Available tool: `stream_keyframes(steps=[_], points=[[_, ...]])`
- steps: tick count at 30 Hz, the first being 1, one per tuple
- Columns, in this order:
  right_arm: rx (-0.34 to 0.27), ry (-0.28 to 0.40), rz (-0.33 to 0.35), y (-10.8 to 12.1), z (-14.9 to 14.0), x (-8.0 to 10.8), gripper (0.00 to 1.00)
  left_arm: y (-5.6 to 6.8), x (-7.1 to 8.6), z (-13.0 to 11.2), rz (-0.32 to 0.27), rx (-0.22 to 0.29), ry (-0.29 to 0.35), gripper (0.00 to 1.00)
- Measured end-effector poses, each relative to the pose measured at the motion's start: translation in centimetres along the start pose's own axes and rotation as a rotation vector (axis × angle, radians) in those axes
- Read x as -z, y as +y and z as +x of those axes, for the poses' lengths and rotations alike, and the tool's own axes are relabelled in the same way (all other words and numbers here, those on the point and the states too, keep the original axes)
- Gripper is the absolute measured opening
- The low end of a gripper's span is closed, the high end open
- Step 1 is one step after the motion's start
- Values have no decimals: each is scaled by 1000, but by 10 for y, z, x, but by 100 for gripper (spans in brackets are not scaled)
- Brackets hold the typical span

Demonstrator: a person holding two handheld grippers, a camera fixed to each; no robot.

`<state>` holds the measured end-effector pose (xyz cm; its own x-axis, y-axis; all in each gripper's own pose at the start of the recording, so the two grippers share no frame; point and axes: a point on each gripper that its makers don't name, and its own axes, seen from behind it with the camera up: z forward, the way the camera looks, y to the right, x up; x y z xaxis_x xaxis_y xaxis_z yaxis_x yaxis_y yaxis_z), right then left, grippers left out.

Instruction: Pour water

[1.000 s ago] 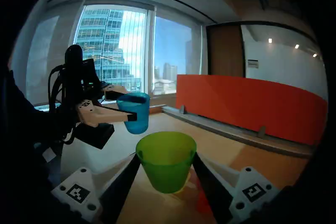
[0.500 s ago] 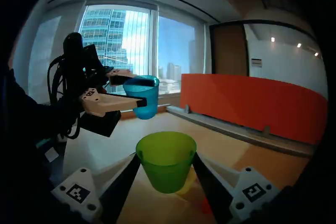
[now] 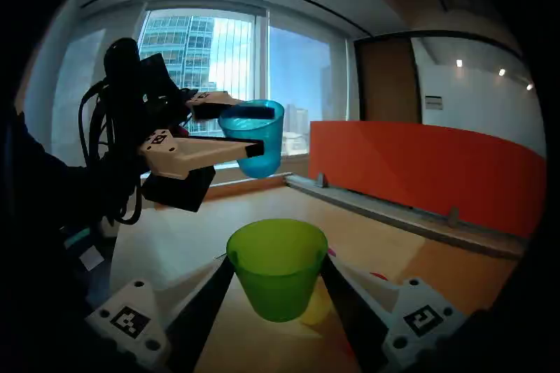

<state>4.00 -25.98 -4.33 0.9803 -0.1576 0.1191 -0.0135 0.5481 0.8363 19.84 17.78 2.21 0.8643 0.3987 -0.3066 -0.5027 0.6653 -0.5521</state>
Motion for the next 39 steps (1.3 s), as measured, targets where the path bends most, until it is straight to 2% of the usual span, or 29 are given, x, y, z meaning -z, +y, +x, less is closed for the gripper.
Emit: stream_keyframes(steps=[15,39], points=[[0,13,39,-13,5,-13,90,-5,-3,13,4,-102,-1,87],[9,20,72,-25,10,-23,90,-6,-3,34,20,-249,3,86]])
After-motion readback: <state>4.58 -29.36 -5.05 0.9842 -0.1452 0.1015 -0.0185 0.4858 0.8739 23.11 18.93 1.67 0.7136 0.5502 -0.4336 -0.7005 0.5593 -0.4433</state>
